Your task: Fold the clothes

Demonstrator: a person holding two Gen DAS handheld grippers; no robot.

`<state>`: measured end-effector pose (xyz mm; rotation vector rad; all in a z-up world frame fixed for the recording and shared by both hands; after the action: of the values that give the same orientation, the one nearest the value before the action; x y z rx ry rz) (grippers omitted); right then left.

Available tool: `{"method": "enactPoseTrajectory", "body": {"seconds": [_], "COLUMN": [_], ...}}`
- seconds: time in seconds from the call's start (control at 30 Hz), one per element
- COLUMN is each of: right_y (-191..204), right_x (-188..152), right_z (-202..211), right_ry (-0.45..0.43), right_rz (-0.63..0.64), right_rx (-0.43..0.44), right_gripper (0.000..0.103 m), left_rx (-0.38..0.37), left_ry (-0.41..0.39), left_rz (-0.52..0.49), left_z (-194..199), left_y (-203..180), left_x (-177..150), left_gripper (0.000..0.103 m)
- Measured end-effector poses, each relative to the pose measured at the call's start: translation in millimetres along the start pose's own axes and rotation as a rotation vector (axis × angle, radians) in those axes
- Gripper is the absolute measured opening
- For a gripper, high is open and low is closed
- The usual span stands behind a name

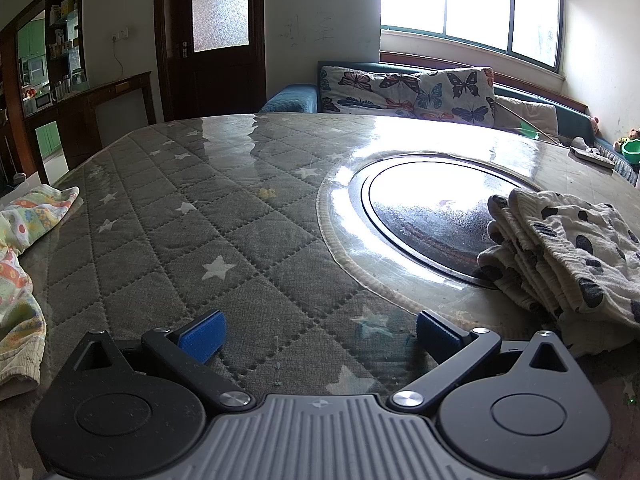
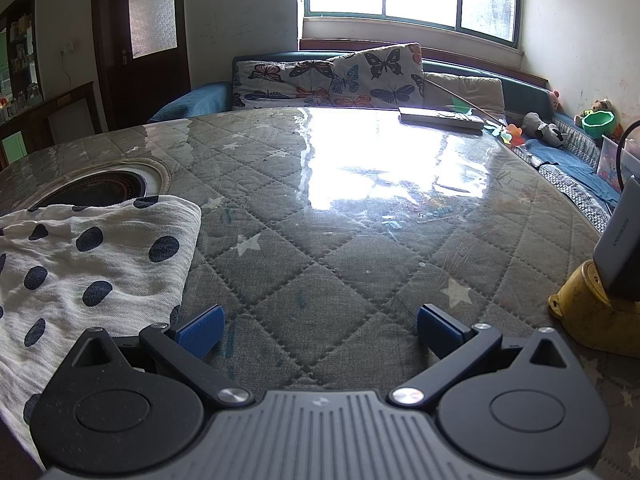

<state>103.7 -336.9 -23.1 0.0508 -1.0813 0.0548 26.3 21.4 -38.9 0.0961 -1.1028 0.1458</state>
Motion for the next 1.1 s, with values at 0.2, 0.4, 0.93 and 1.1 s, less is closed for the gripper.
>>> {"method": "enactPoseTrajectory", "body": {"seconds": [0.2, 0.4, 0.93, 1.1], "right_y": [0, 0, 0, -1], "right_x": [0, 0, 0, 0], "right_z": [0, 0, 0, 0], "right_ry": [0.0, 0.0, 0.0, 0.0], "right_rz": [0.0, -0.001, 0.0, 0.0], "right_rx": [0.0, 0.0, 0.0, 0.0], "right_gripper": [0.103, 0.103, 0.103, 0.103], "left_rx": [0.002, -0.01, -0.008, -0.008], "left_ry": [0.023, 0.014, 0.013, 0.013], "left_rz": [-0.001, -0.022, -0.025, -0.025], "left_z": [-16, -32, -34, -33], "left_y": [-2, -6, -6, -6], "left_x": [11, 18, 18, 18], "left_gripper": [0.103, 0.103, 0.103, 0.103]}}
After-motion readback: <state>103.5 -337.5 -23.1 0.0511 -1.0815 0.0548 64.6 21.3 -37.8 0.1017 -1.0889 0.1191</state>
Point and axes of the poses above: each gripper's, at about its wrist camera, not at the fingertips, and z roughly against the way its jaws point, y to its left, x to its top, the point moved 6 cm from there along -z, roughly the way its jaws point, and after that the axes turned 12 degrees about -y, right-handed, at the moved point
